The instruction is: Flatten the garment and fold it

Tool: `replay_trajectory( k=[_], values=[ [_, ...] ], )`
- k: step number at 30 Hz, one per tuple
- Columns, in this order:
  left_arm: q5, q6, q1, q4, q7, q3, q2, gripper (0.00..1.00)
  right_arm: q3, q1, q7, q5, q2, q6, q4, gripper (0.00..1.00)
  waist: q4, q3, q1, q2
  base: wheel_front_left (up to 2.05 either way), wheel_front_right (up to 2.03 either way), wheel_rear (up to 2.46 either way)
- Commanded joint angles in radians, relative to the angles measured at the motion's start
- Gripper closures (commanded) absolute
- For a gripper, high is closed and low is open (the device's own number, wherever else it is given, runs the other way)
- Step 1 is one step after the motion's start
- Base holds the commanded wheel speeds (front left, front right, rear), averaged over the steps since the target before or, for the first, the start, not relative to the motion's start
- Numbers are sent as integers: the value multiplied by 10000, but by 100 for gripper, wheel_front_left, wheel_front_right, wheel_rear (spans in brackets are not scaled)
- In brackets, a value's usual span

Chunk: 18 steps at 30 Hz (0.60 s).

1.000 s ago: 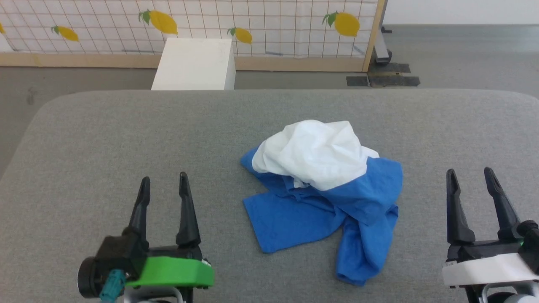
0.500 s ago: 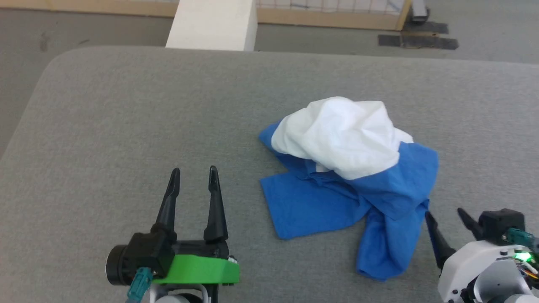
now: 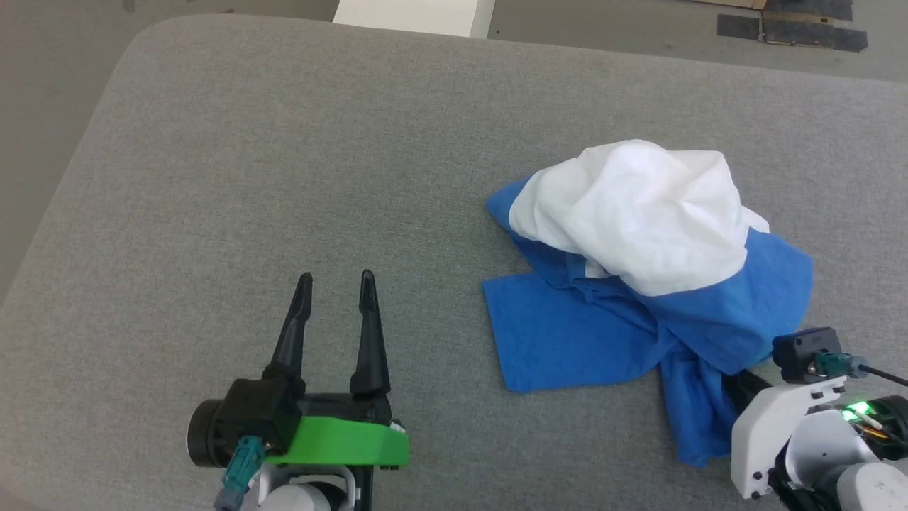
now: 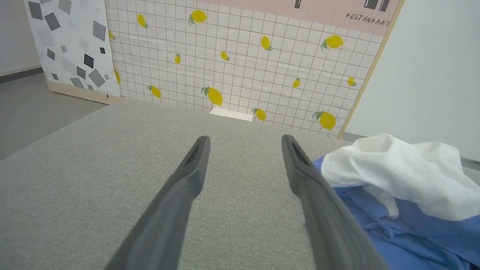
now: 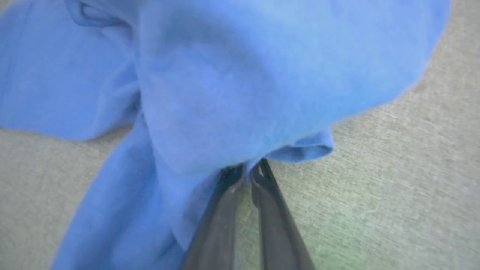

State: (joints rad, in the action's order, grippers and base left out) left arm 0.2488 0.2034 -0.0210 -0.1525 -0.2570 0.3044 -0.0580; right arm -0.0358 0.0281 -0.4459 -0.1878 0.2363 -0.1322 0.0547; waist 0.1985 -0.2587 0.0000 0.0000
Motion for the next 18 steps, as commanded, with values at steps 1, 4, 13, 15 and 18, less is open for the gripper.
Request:
replay_trajectory(
  k=[1, 4, 13, 15, 18],
  values=[
    [-119, -60, -105, 53, -47, -51, 60, 0, -91, -22, -82, -77, -2, 15, 167, 100, -152, 155, 0, 0, 0, 0, 0],
    [-115, -84, -33, 107, -47, -157, 69, 0, 126, -21, 32, -196, 144, 15, -136, 100, -402, 397, 0, 0, 0, 0, 0],
    [-148, -188, 115, 115, -47, -402, 75, 0, 1423, 468, 48, 113, 1847, 15, -1308, 100, -1073, 911, 0, 0, 0, 0, 0],
    [-176, -235, 123, 114, -47, -430, 76, 0, 1792, 664, 107, 251, 2349, 15, -1264, 100, -1125, 906, 0, 0, 0, 0, 0],
    [-256, -338, 108, 141, -47, -446, 76, 0, 2367, 864, 287, 560, 3003, 15, -851, 100, -1115, 816, 0, 0, 0, 0, 0]
  ],
)
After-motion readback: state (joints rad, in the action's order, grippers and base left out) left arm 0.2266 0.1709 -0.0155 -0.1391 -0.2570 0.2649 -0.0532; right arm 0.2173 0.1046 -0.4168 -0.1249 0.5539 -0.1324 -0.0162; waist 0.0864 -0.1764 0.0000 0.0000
